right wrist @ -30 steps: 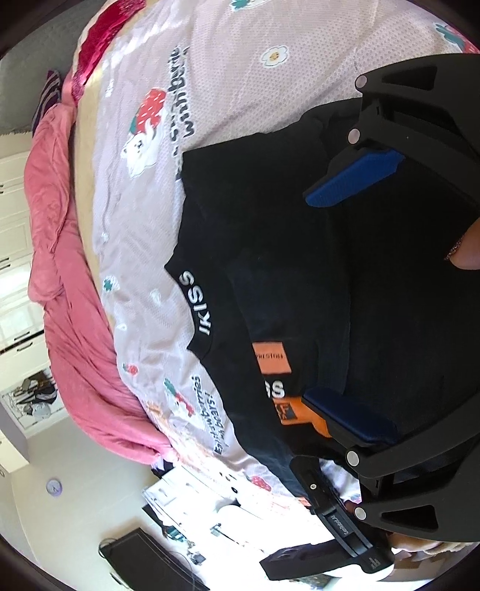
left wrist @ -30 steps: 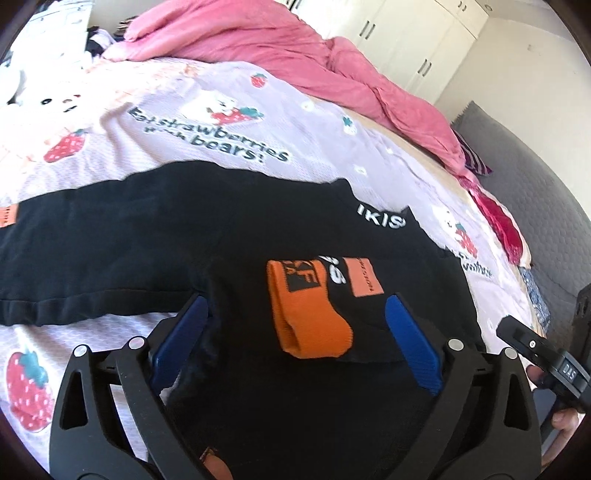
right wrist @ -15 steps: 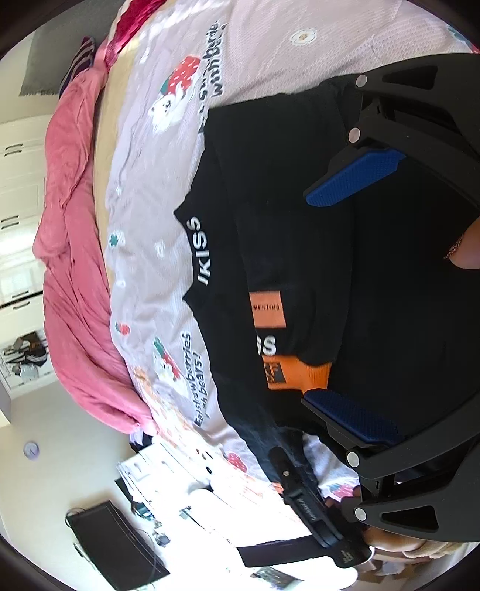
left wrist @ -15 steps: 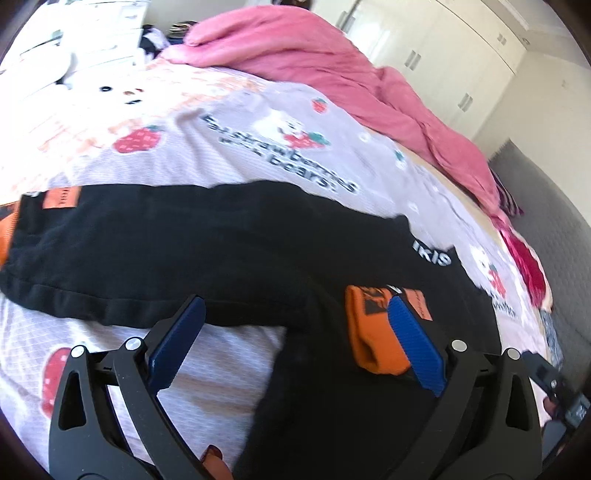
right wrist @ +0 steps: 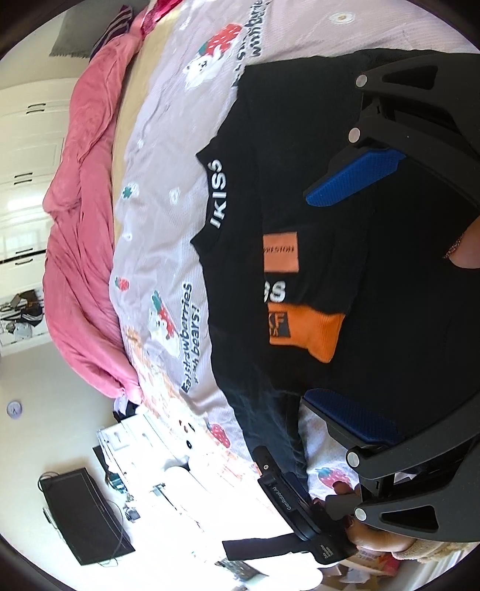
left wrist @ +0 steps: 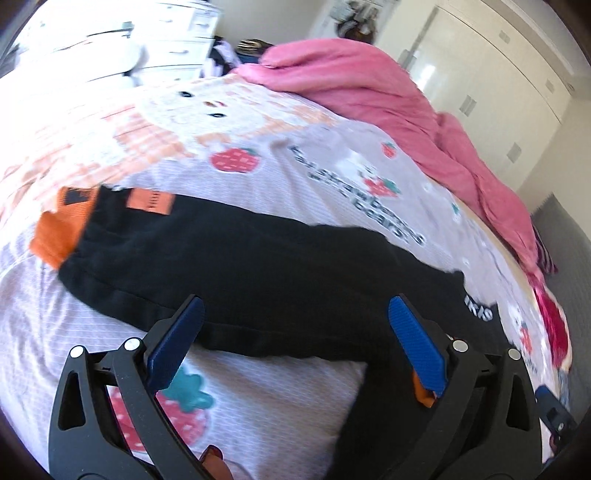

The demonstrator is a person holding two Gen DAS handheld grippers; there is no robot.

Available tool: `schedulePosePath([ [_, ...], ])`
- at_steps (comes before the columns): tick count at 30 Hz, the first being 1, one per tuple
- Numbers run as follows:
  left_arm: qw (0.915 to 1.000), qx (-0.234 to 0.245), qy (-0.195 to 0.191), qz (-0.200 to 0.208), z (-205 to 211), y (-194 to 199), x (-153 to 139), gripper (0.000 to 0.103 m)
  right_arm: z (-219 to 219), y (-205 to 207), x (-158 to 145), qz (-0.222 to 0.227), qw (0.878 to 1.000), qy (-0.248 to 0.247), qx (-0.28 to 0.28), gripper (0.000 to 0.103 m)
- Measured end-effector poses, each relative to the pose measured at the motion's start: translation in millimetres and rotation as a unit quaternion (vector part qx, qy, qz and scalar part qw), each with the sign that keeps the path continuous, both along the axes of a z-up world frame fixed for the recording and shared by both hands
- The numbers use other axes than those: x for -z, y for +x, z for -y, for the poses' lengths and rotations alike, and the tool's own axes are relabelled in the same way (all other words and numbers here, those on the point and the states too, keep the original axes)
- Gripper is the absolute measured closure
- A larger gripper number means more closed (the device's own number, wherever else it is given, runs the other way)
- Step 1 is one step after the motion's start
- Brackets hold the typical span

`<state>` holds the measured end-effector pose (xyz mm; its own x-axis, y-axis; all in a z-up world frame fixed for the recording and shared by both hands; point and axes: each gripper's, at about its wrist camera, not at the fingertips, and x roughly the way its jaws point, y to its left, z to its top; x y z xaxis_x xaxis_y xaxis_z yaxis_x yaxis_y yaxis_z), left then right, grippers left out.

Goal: Fold small clothes
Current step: 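Move the left tool to the second orange-cuffed black sock on the sheet, then grasp the second sock by its orange cuff with the left tool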

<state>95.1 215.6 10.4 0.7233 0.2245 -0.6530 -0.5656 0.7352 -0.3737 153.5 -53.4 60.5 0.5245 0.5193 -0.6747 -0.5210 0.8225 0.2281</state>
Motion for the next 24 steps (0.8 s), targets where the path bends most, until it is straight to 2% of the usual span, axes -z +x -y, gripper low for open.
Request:
schedulePosePath([
  [5, 0.9991, -0.041, -0.004, 0.011, -15, -12, -1, 0.009, -16, -1, -4, 0.006, 1.0, 0.006, -0.016, 0.004],
  [9, 0.9978, -0.067, 0.005, -0.004, -24, -16, 2, 0.009, -29, -1, -4, 0.006, 1.0, 0.01, -0.027, 0.004],
  [15, 0.9949, -0.101, -0.001, -0.004, -36, -27, 5, 0.009, -53, -2, -4, 0.008, 0.999, 0.001, -0.052, 0.004],
  [18, 0.9916, -0.129, -0.006, 0.007, -43, -38, 3, 0.009, -61, -2, -4, 0.006, 0.998, 0.003, -0.057, 0.004],
  [22, 0.9849, -0.173, 0.01, 0.008, -51, -50, 0, 0.009, -69, 1, 0, -0.007, 0.998, 0.008, -0.061, 0.004],
  [24, 0.9824, -0.186, 0.002, 0.014, -56, -55, 1, 0.009, -72, 2, 3, -0.015, 0.998, 0.01, -0.063, 0.004],
])
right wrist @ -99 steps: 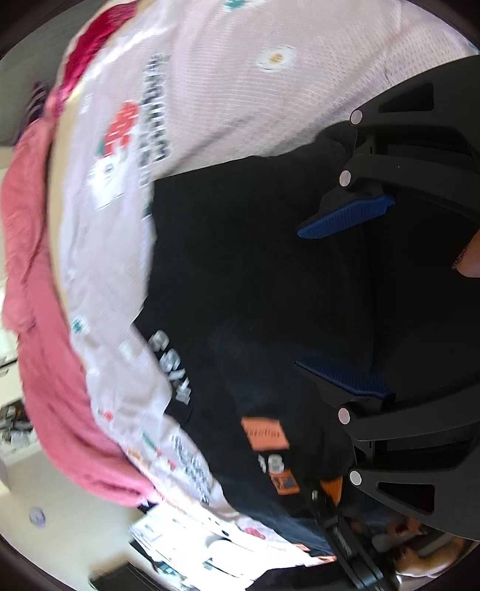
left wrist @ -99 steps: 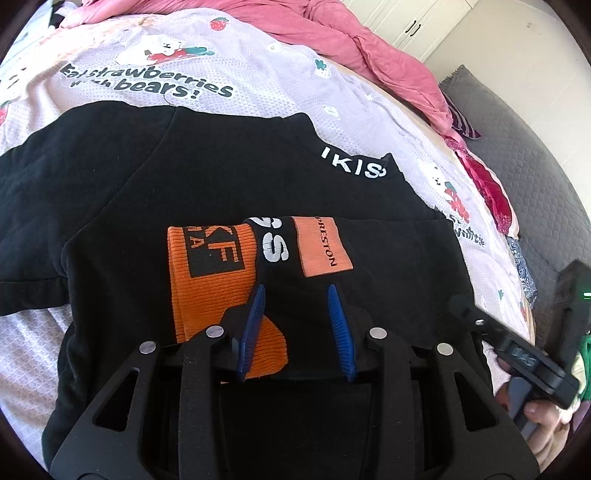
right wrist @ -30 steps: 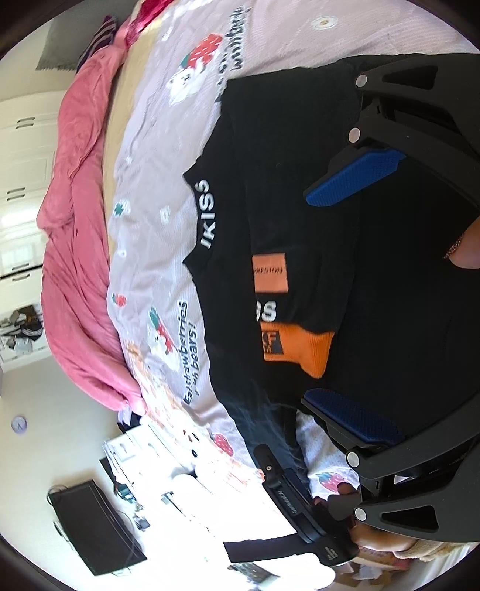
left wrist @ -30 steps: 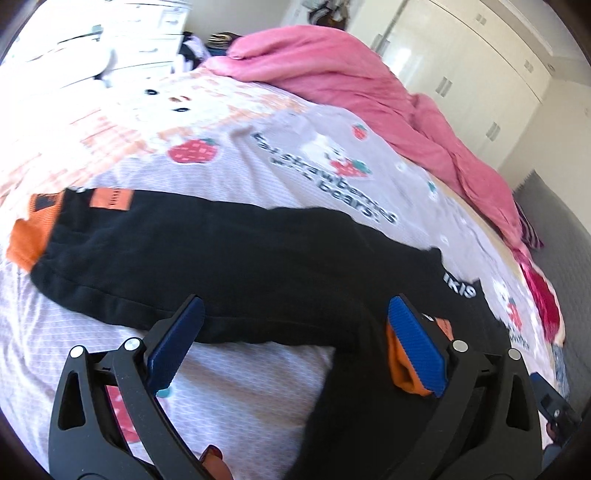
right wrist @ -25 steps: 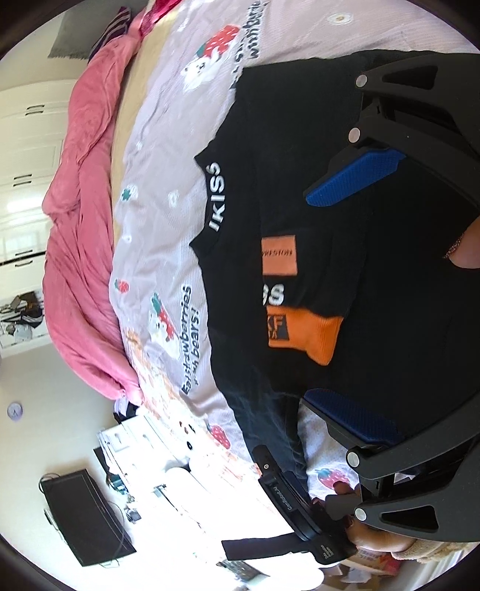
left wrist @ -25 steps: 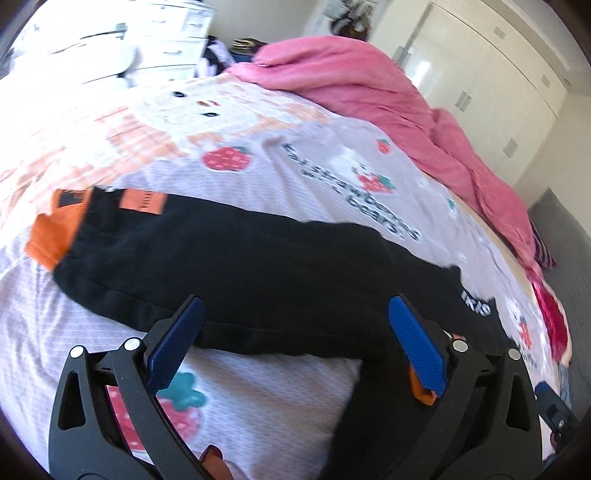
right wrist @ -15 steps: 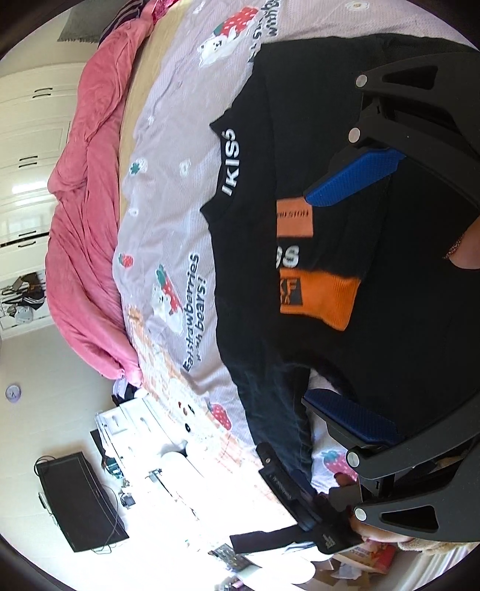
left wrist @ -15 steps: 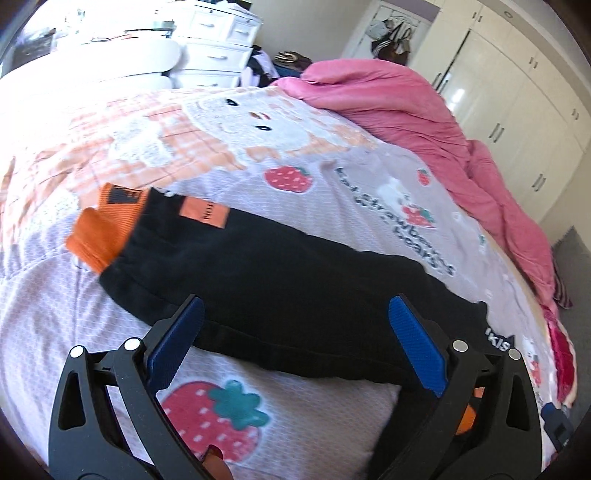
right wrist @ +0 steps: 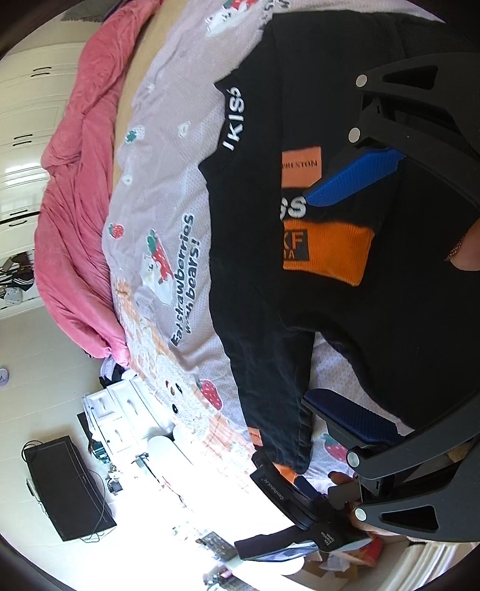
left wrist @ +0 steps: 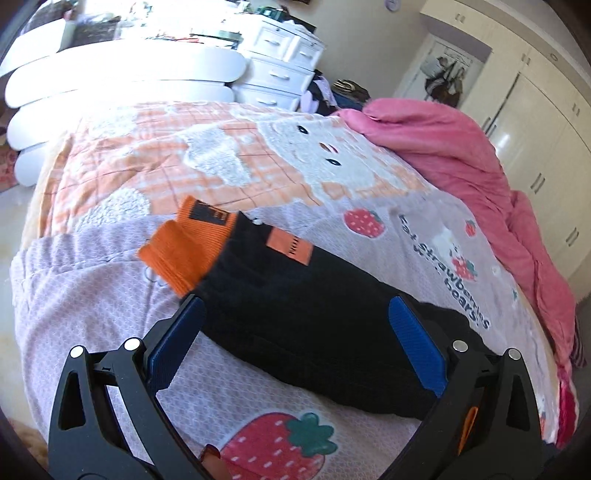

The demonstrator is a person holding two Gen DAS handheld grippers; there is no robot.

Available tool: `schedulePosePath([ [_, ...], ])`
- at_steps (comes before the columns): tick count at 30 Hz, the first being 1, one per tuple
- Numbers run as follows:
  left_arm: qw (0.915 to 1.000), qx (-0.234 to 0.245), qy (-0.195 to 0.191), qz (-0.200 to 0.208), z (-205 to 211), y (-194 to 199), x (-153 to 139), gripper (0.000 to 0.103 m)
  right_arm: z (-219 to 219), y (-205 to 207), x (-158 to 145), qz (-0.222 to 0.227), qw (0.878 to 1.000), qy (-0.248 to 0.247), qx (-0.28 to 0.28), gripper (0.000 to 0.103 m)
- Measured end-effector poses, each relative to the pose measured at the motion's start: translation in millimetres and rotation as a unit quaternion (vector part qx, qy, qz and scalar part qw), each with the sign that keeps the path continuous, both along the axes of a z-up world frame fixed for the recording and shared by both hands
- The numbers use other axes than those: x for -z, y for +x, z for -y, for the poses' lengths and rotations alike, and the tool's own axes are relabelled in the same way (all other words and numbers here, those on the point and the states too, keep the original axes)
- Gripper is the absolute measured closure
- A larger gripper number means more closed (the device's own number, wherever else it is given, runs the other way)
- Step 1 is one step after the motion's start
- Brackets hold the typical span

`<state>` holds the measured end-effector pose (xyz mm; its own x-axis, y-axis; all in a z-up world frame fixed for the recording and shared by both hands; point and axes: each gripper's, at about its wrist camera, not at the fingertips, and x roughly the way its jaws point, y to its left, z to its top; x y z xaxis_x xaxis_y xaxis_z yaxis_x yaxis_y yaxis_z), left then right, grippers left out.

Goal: Fold small clothes
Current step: 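Grasp the second sock by its orange cuff with the left tool, then lift and carry the second sock back over the shirt with the left tool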

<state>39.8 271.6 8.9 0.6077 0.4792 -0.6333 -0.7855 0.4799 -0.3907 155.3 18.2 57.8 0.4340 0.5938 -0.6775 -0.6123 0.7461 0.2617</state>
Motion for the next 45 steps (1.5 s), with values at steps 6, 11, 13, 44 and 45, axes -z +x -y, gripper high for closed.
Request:
schedulePosePath([
  [6, 0.9984, -0.025, -0.049, 0.014, -19, -12, 14, 0.009, -7, -4, 2, 0.004, 1.0, -0.01, -0.001, 0.004],
  [11, 0.9967, -0.036, -0.073, 0.004, -32, -13, 28, 0.009, -13, -2, 8, -0.013, 1.0, -0.006, -0.005, 0.004],
  [13, 0.9965, -0.038, -0.074, 0.003, -36, -12, 31, 0.009, -16, -2, 10, -0.016, 1.0, -0.008, -0.006, 0.004],
  [44, 0.9946, 0.004, -0.039, 0.096, -52, -20, 9, 0.093, -3, -6, 34, -0.068, 0.997, 0.007, 0.026, 0.004],
  [45, 0.9945, 0.009, -0.035, 0.098, -50, -19, 6, 0.094, 0, -7, 32, -0.067, 0.997, 0.009, 0.029, 0.004],
])
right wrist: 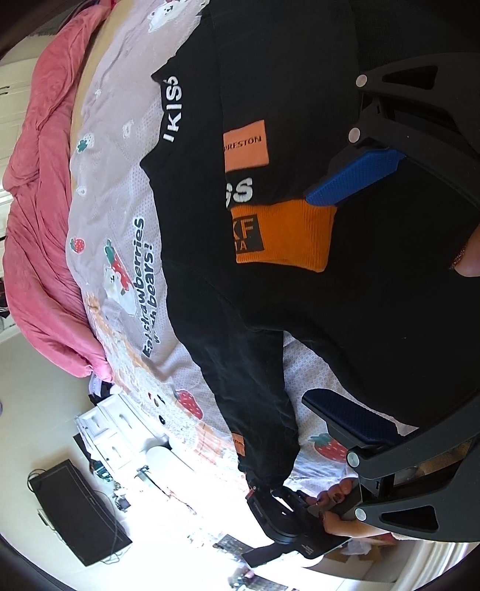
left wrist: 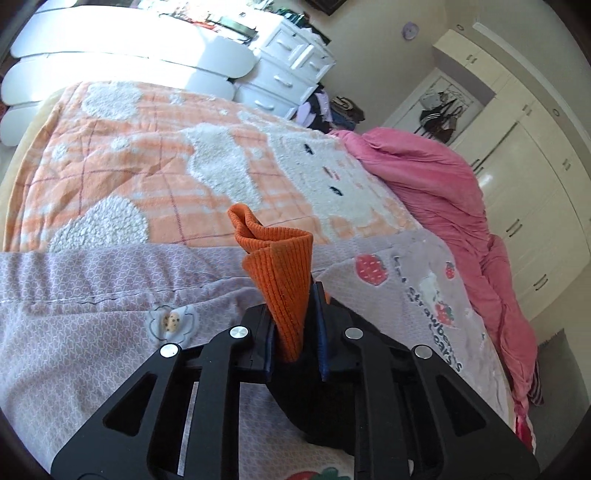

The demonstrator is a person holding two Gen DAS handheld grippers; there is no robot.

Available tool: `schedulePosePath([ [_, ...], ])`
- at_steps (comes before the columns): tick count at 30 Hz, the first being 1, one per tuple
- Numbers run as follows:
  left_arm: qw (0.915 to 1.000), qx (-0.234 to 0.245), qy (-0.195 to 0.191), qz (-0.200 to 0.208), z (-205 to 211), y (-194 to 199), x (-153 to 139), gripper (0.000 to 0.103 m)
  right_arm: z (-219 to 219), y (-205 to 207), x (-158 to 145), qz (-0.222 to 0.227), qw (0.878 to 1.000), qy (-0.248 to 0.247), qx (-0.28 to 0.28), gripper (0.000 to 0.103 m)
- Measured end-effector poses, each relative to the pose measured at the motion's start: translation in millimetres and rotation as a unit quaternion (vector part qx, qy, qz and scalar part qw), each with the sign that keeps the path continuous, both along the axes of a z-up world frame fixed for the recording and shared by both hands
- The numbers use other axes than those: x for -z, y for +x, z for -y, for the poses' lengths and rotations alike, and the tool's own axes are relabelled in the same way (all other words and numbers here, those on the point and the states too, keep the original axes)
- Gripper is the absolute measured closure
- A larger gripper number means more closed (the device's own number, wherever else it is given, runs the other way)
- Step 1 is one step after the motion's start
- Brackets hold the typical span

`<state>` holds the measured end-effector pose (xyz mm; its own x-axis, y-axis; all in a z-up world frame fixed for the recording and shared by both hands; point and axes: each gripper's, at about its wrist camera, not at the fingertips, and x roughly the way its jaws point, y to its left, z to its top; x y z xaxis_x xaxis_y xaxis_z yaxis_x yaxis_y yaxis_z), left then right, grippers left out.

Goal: Fold small clothes
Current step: 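Lift and carry the second sock back over the shirt with the left tool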

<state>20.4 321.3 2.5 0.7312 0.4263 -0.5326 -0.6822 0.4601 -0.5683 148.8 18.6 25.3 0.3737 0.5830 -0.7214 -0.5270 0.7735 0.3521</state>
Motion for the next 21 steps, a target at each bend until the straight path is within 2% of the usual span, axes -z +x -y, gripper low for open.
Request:
schedulePosePath([
  [3, 0.999, 0.027, 0.032, 0.015, 14, 4, -15, 0.095, 9, -1, -2, 0.0, 1.0, 0.004, 0.008, 0.004],
  [7, 0.9954, 0.065, 0.053, 0.045, 30, 8, -30, 0.096, 27, 1, -3, -0.002, 1.0, 0.009, 0.029, 0.004],
  [11, 0.9902, 0.092, 0.093, 0.049, 51, 14, -44, 0.097, 51, 4, -2, -0.01, 0.997, 0.022, 0.067, 0.004],
  [21, 0.9722, 0.174, 0.132, 0.084, 87, 27, -60, 0.098, 113, 10, 6, -0.03, 0.986, 0.045, 0.158, 0.004],
])
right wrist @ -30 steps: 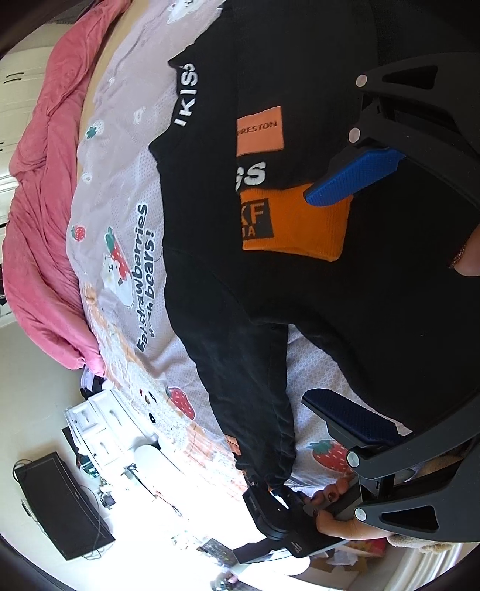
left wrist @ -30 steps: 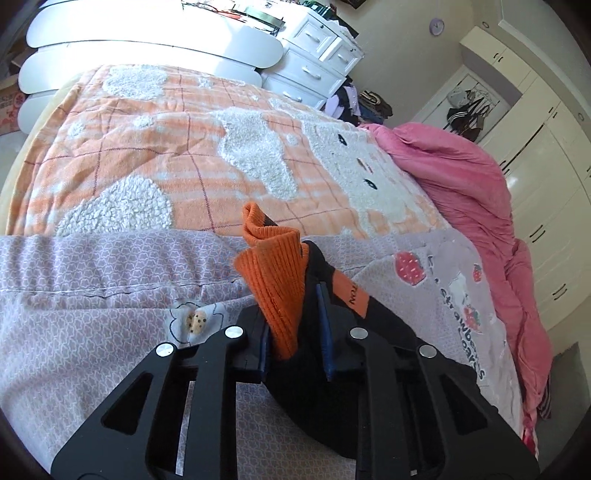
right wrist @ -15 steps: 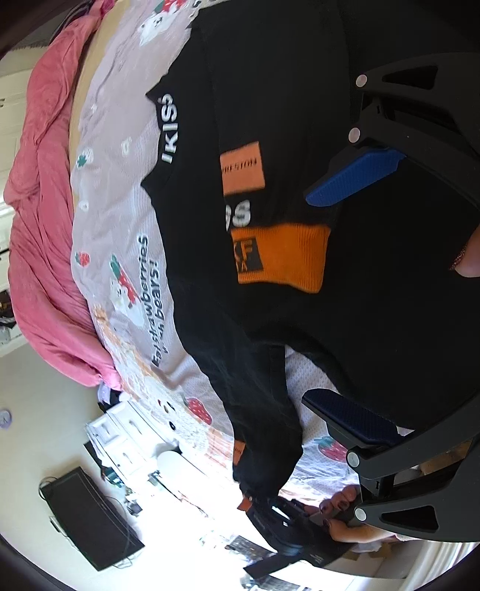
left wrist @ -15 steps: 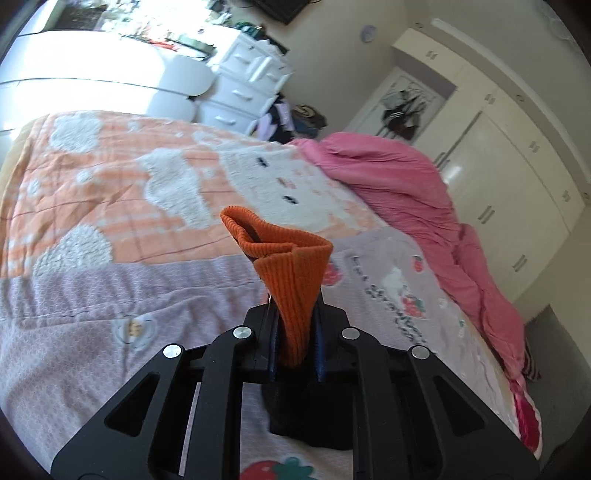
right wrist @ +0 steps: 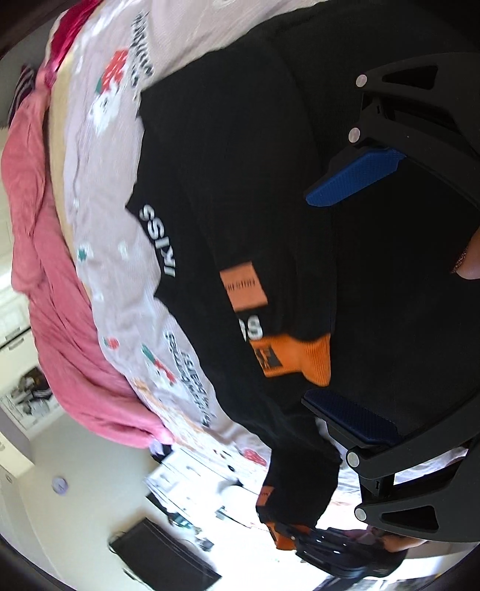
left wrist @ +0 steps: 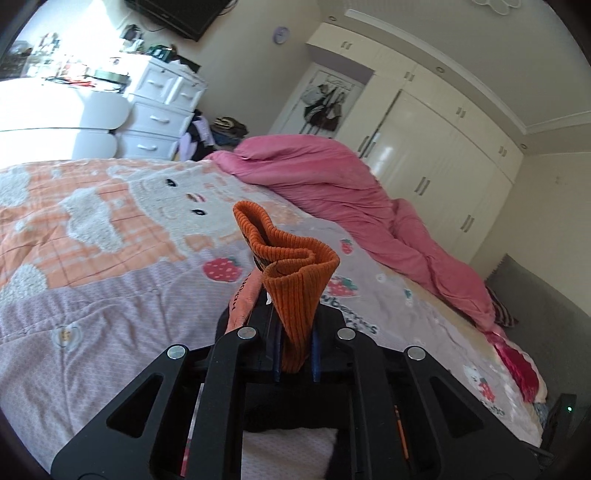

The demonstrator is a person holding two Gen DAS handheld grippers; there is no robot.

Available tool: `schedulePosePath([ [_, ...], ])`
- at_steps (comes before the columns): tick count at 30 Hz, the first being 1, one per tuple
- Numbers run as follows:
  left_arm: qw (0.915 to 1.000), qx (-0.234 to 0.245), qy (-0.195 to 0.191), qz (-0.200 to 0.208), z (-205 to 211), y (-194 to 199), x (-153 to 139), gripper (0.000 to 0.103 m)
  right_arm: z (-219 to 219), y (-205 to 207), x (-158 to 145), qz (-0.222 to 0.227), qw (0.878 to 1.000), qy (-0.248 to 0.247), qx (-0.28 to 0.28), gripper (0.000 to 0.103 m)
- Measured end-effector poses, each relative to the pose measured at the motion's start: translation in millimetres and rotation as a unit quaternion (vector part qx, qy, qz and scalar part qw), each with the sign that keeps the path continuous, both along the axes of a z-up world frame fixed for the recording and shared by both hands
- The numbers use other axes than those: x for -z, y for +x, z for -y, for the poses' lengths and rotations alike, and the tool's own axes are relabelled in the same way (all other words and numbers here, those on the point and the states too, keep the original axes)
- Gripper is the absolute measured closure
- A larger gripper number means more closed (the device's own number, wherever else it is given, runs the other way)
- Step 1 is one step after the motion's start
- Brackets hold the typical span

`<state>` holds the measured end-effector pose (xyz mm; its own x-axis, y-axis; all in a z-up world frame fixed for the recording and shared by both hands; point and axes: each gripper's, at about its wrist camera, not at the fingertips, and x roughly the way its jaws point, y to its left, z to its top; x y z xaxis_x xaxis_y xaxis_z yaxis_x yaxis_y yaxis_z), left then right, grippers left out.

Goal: Fold small clothes
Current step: 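Lift and carry the second sock back over the shirt with the left tool, then lower the second sock onto the shirt and open the left tool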

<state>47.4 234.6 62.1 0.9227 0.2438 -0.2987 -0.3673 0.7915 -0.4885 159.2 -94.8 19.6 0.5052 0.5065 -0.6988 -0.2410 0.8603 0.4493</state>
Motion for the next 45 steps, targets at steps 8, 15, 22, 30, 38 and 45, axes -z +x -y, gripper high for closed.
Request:
schedulePosePath([
  [8, 0.9976, 0.069, -0.006, 0.002, 28, 16, 4, 0.098, 28, -2, 4, -0.004, 1.0, -0.001, 0.027, 0.004],
  [15, 0.9907, 0.135, -0.013, -0.001, 57, 32, 8, 0.098, 46, -5, 1, -0.004, 0.999, 0.009, 0.047, 0.004],
  [22, 0.981, 0.192, -0.016, -0.024, 79, 48, 18, 0.098, 64, -7, -2, -0.001, 0.997, 0.013, 0.071, 0.004],
  [30, 0.9676, 0.245, -0.022, -0.056, 108, 63, 33, 0.098, 79, -10, 6, -0.015, 0.996, 0.01, 0.087, 0.004],
  [38, 0.9512, 0.294, -0.023, -0.091, 137, 75, 47, 0.098, 94, -9, 5, -0.013, 0.994, 0.013, 0.107, 0.004],
  [45, 0.9403, 0.322, -0.017, -0.109, 152, 79, 53, 0.092, 102, -9, 5, -0.015, 0.993, 0.023, 0.113, 0.004],
])
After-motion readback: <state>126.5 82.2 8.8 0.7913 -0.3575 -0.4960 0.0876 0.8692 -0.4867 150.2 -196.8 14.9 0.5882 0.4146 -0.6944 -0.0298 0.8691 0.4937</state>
